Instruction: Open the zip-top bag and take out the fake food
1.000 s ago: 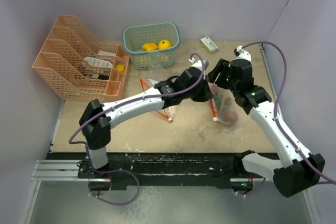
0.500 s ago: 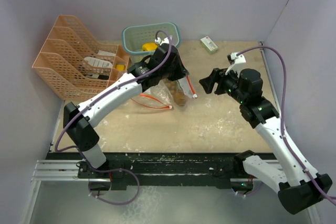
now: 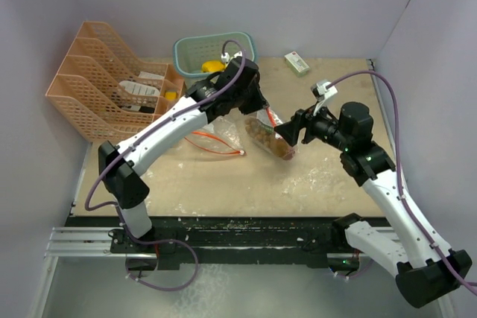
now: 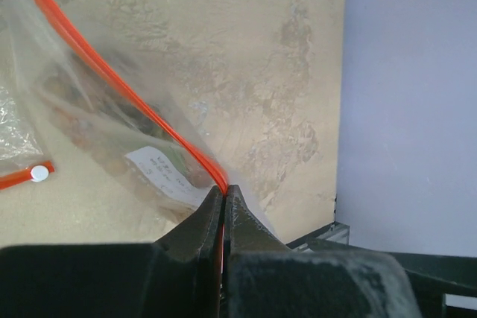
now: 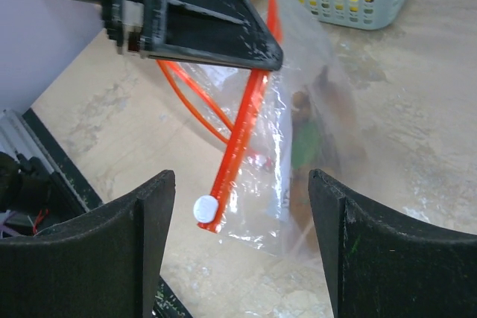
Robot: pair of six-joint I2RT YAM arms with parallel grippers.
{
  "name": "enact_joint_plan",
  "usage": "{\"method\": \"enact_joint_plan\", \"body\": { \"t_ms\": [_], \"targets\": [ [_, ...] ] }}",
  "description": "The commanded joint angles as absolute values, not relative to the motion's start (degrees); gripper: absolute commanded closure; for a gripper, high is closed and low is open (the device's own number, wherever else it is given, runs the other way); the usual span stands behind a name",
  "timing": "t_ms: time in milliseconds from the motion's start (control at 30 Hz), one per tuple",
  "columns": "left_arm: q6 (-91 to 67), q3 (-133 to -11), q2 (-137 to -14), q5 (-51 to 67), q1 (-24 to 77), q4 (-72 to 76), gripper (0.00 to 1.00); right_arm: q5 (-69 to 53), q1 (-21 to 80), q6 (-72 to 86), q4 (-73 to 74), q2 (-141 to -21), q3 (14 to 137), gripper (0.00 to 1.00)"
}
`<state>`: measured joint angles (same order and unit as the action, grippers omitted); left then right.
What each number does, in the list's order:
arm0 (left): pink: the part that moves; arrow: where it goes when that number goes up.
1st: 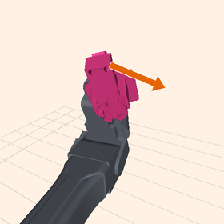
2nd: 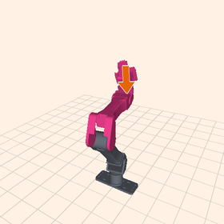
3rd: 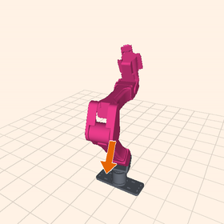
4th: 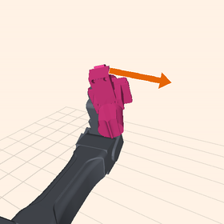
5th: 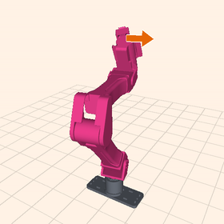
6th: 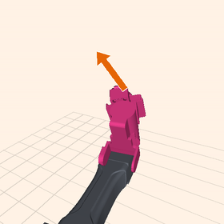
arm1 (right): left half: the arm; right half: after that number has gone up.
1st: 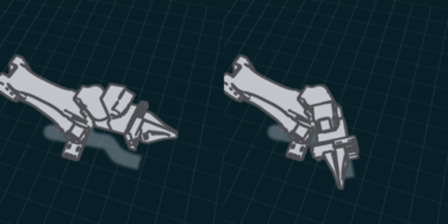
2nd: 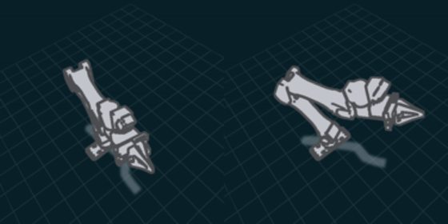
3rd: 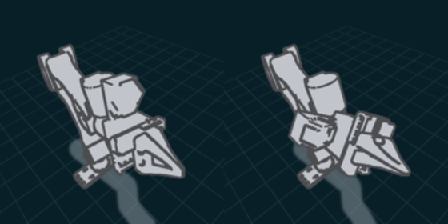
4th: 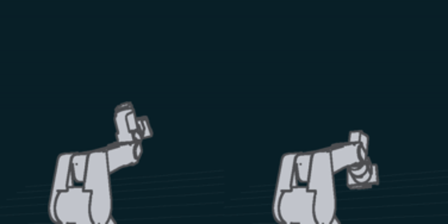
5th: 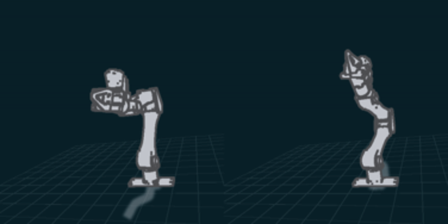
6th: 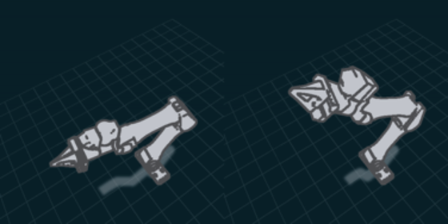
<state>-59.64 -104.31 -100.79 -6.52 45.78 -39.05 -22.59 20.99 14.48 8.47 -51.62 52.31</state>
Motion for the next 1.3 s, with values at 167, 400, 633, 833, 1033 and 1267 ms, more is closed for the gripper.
{"method": "enact_joint_plan", "body": {
  "t_ms": [167, 400, 633, 833, 1033, 1267],
  "targets": [
    [-61.5, -109.8, -101.7, -7.9, 45.3, -40.8, 1.0, -22.4, 21.3, 9.0, 8.8, -50.4, 54.7, 0.25],
    [-62.0, -116.2, -105.6, -8.0, 45.0, -47.1, 0.99, -17.6, 22.6, 4.2, 13.1, -51.9, 57.2, 0.25],
    [-64.3, -122.8, -110.2, -10.0, 45.1, -53.7, 0.99, -12.8, 26.5, 3.3, 13.9, -53.8, 60.6, 0.25],
    [-65.2, -125.6, -111.6, -9.4, 44.7, -54.8, 0.99, -7.7, 30.1, 1.9, 14.5, -55.7, 61.0, 0.25],
    [-65.3, -127.0, -112.2, -6.9, 43.7, -55.1, 0.99, -2.8, 32.6, 1.1, 14.6, -57.2, 60.2, 0.26],
    [-65.1, -127.1, -111.9, -6.5, 43.1, -55.1, 0.98, 3.2, 33.1, 2.1, 15.7, -57.3, 58.8, 0.39]
  ]
}}
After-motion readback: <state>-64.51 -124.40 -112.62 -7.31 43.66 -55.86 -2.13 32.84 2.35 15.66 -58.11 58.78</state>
